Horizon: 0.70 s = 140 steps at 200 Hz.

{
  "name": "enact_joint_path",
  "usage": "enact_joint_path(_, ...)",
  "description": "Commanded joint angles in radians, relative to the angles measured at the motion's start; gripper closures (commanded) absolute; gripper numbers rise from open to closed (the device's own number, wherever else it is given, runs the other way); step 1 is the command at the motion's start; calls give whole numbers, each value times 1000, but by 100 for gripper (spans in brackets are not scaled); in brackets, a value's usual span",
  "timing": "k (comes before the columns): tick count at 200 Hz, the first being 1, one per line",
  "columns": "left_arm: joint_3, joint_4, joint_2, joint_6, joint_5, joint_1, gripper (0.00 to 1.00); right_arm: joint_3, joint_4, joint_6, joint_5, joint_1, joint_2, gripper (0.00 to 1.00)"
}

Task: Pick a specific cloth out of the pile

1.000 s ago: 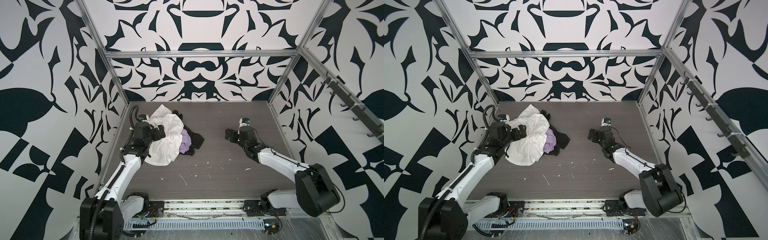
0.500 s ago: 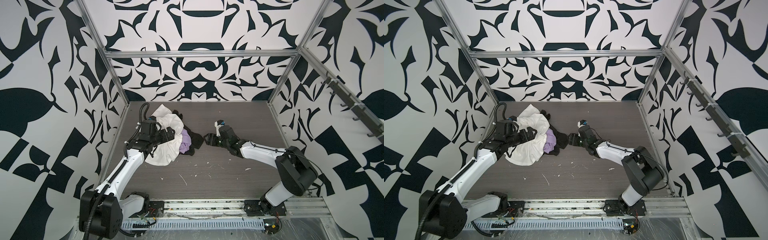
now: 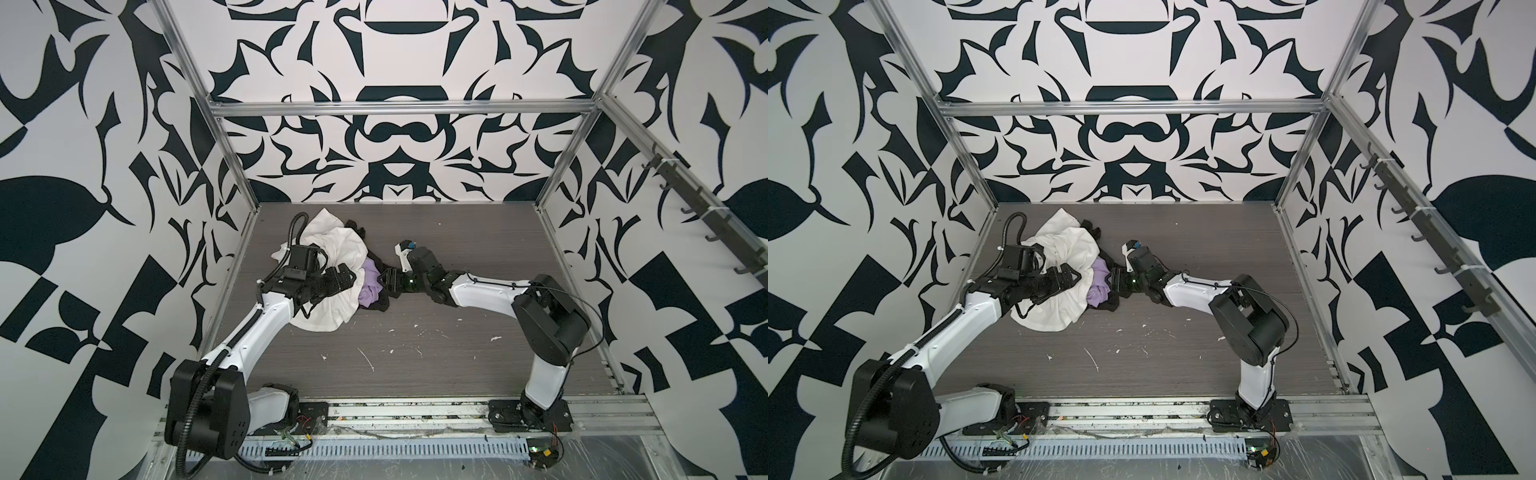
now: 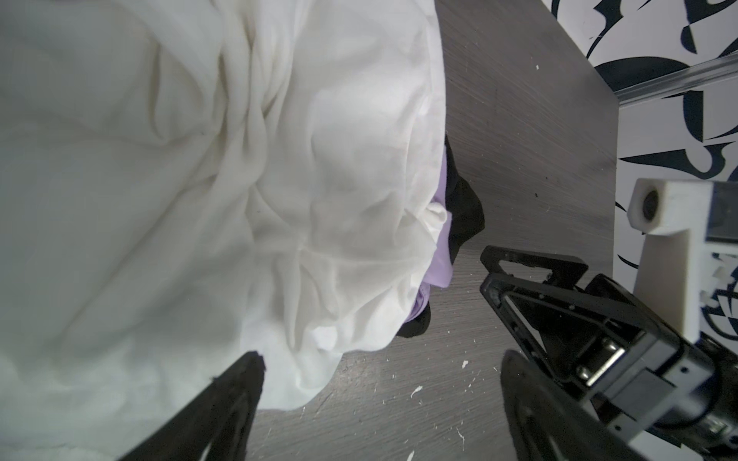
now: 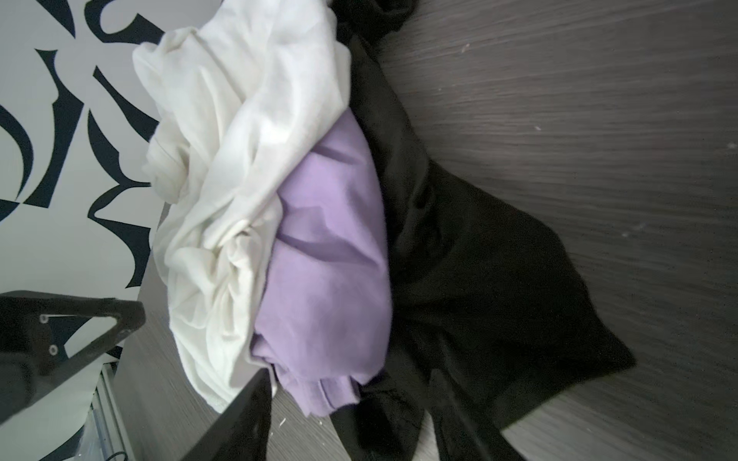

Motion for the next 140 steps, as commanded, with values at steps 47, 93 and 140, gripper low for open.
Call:
enact_joint_path(47, 77, -97, 87, 12, -5, -6, 9, 142, 12, 6, -52, 18, 114, 41)
enact_joint_path(93, 77, -97, 90, 13, -17, -7, 9, 150, 23, 7, -55, 19, 139, 52)
enact_joint_path(140, 76, -93, 97, 9, -12, -7, 9, 143, 73, 17, -69, 23, 140, 71)
